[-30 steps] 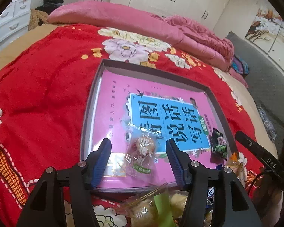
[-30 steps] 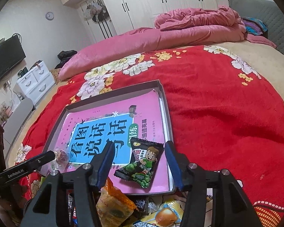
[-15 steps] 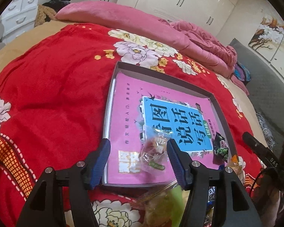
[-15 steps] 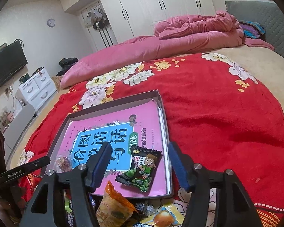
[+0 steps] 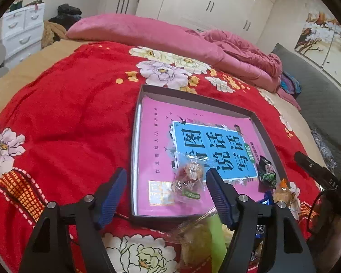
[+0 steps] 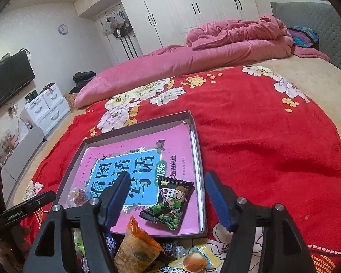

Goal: Organize snacks

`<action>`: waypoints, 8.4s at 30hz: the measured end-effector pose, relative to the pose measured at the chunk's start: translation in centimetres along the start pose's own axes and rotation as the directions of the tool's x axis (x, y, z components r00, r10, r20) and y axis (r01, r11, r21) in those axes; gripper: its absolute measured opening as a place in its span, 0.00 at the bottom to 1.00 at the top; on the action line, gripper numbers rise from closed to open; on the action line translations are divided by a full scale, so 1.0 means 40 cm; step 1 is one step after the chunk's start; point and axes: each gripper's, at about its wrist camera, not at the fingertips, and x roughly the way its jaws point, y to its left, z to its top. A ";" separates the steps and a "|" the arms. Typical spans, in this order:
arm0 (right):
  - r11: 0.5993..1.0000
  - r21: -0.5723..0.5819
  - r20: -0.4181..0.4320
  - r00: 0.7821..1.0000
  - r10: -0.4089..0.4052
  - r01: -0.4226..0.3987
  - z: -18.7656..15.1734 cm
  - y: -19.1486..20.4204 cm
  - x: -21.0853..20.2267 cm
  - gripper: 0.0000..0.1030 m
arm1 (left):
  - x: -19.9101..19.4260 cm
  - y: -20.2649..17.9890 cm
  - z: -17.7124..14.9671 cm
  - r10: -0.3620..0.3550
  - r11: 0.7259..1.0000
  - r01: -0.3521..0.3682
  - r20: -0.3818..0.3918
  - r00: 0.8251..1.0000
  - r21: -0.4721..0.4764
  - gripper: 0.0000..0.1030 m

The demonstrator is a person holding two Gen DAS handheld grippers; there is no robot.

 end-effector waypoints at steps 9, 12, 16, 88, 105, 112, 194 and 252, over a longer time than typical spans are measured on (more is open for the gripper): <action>1.000 0.008 0.023 1.000 0.005 -0.006 0.000 -0.013 -0.023 0.70 | -0.019 0.021 -0.012 -0.025 0.999 0.025 -0.010 1.000 -0.032 0.73; 1.000 0.011 0.024 1.000 0.007 -0.007 -0.003 -0.017 -0.029 0.70 | -0.027 0.024 -0.019 -0.021 0.999 0.020 -0.015 1.000 -0.038 0.73; 1.000 0.001 0.028 1.000 0.010 -0.010 -0.009 -0.016 -0.041 0.70 | -0.037 0.025 -0.030 0.000 0.999 0.000 -0.017 1.000 -0.032 0.73; 0.989 0.140 -0.163 0.984 0.067 -0.044 -0.191 -0.052 -0.109 0.70 | 0.005 -0.016 -0.138 -0.064 0.996 0.050 -0.225 0.972 -0.069 0.73; 0.981 0.185 -0.234 0.968 0.094 -0.051 -0.200 -0.054 -0.025 0.45 | 0.014 -0.028 -0.143 -0.061 0.998 0.051 -0.231 0.971 -0.047 0.73; 0.976 0.211 -0.239 0.966 0.096 -0.045 -0.197 -0.082 -0.009 0.28 | 0.032 -0.044 -0.144 -0.044 0.999 0.037 -0.242 0.969 -0.036 0.73; 0.994 0.078 0.024 0.997 0.071 -0.072 -0.061 -0.033 -0.088 0.24 | -0.027 -0.034 -0.029 0.040 0.998 -0.042 0.037 0.999 0.042 0.40; 1.000 -0.011 -0.039 0.999 -0.006 0.005 0.003 -0.024 0.057 0.24 | 0.086 -0.093 -0.019 0.021 0.994 -0.016 -0.049 0.999 0.112 0.40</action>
